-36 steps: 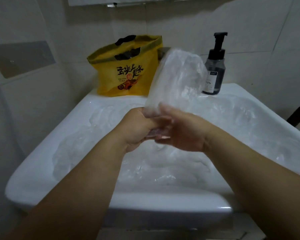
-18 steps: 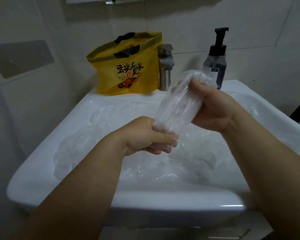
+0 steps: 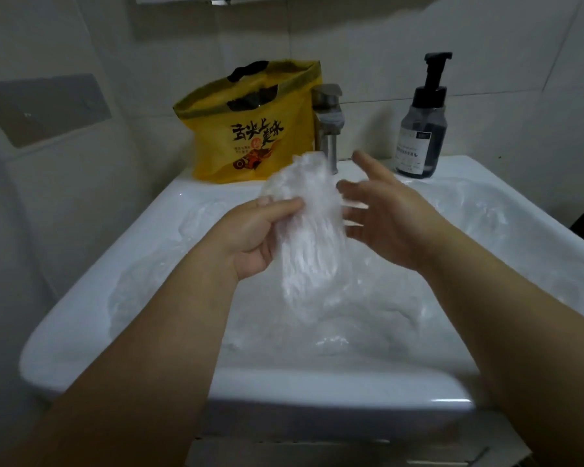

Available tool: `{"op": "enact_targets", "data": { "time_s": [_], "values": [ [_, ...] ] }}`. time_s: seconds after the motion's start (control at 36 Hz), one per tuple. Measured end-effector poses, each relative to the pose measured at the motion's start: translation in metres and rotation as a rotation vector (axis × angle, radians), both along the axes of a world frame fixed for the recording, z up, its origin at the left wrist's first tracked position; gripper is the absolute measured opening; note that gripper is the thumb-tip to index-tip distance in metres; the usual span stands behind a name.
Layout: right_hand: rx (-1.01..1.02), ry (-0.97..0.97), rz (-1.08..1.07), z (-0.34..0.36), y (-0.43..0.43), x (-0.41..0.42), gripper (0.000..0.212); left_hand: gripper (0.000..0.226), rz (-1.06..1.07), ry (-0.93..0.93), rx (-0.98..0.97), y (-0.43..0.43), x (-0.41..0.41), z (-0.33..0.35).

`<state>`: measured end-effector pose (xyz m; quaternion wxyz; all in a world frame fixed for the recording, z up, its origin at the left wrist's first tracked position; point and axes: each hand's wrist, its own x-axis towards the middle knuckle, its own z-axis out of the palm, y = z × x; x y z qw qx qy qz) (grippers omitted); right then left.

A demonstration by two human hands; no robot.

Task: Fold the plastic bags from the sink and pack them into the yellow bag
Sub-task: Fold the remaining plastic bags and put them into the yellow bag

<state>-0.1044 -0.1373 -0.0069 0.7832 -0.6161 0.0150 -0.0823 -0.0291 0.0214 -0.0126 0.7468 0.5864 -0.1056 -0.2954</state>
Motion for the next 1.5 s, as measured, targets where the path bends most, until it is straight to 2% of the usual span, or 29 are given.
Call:
{"op": "enact_targets", "data": {
  "time_s": [0.06, 0.11, 0.19, 0.25, 0.31, 0.39, 0.5, 0.58, 0.64, 0.72, 0.86, 0.92, 1.0, 1.08, 1.14, 1.25, 1.33, 1.36, 1.44, 1.5],
  "values": [
    [-0.345, -0.055, -0.083, -0.003, 0.005, -0.004, 0.078, 0.032, 0.105, 0.127, -0.013, 0.001, 0.009, -0.005],
    [-0.65, -0.096, -0.039, -0.007, 0.011, -0.009, 0.089, 0.034, 0.164, 0.229, -0.015, 0.004, 0.017, -0.01],
    [-0.925, -0.151, 0.05, -0.011, 0.019, -0.009, 0.096, 0.04, 0.202, 0.319, -0.035, 0.008, 0.025, -0.013],
    [-1.045, -0.205, 0.03, -0.011, 0.021, -0.009, 0.091, 0.041, 0.22, 0.343, -0.047, 0.009, 0.029, -0.015],
    [-1.091, -0.243, -0.007, -0.012, 0.023, -0.009, 0.072, 0.04, 0.204, 0.336, -0.029, 0.01, 0.028, -0.016],
    [-1.022, -0.298, -0.043, -0.012, 0.027, -0.009, 0.038, 0.035, 0.194, 0.307, 0.003, 0.009, 0.026, -0.016],
    [-0.835, -0.263, -0.04, -0.007, 0.026, -0.011, 0.023, 0.04, 0.13, 0.105, 0.076, -0.001, 0.02, -0.015],
    [-0.731, -0.174, -0.029, -0.004, 0.021, -0.011, 0.011, 0.031, 0.148, -0.009, 0.04, -0.004, 0.013, -0.013],
    [-0.629, -0.108, -0.012, -0.004, 0.019, -0.01, 0.013, 0.028, 0.118, -0.057, 0.008, -0.005, 0.007, -0.011],
    [-0.525, -0.021, -0.074, -0.008, 0.018, -0.004, 0.028, 0.035, 0.049, -0.16, 0.02, -0.006, 0.001, -0.008],
    [-0.394, 0.049, -0.225, -0.008, 0.017, 0.002, 0.023, 0.033, -0.076, -0.29, 0.004, -0.006, -0.008, -0.007],
    [-0.314, 0.108, -0.252, -0.007, 0.015, 0.002, 0.033, 0.03, -0.107, -0.306, 0.006, -0.006, -0.01, -0.008],
    [-0.084, 0.265, -0.134, -0.002, 0.014, 0.0, 0.047, 0.033, -0.146, -0.295, -0.024, -0.006, -0.01, -0.007],
    [0.117, 0.301, -0.028, 0.0, 0.014, -0.001, 0.035, 0.035, -0.175, -0.278, -0.039, -0.004, -0.01, -0.007],
    [0.198, 0.26, -0.047, 0.001, 0.015, -0.001, 0.032, 0.033, -0.176, -0.27, -0.017, -0.003, -0.01, -0.006],
    [0.152, 0.166, -0.128, 0.003, 0.01, -0.002, 0.043, 0.018, -0.182, -0.207, -0.028, 0.001, -0.006, -0.002],
    [-0.014, 0.156, -0.053, 0.001, 0.009, -0.002, 0.054, 0.05, -0.231, -0.135, -0.062, 0.004, -0.006, 0.002],
    [-0.058, 0.174, -0.007, 0.0, 0.009, -0.003, 0.059, 0.053, -0.242, -0.149, -0.037, 0.004, -0.007, 0.001],
    [-0.173, 0.235, 0.096, -0.005, 0.011, -0.003, 0.082, 0.04, -0.189, -0.227, 0.122, 0.002, -0.01, -0.003],
    [-0.183, 0.264, 0.105, -0.005, 0.012, -0.003, 0.09, 0.026, -0.139, -0.268, 0.161, 0.001, -0.009, -0.005]
  ]
}}
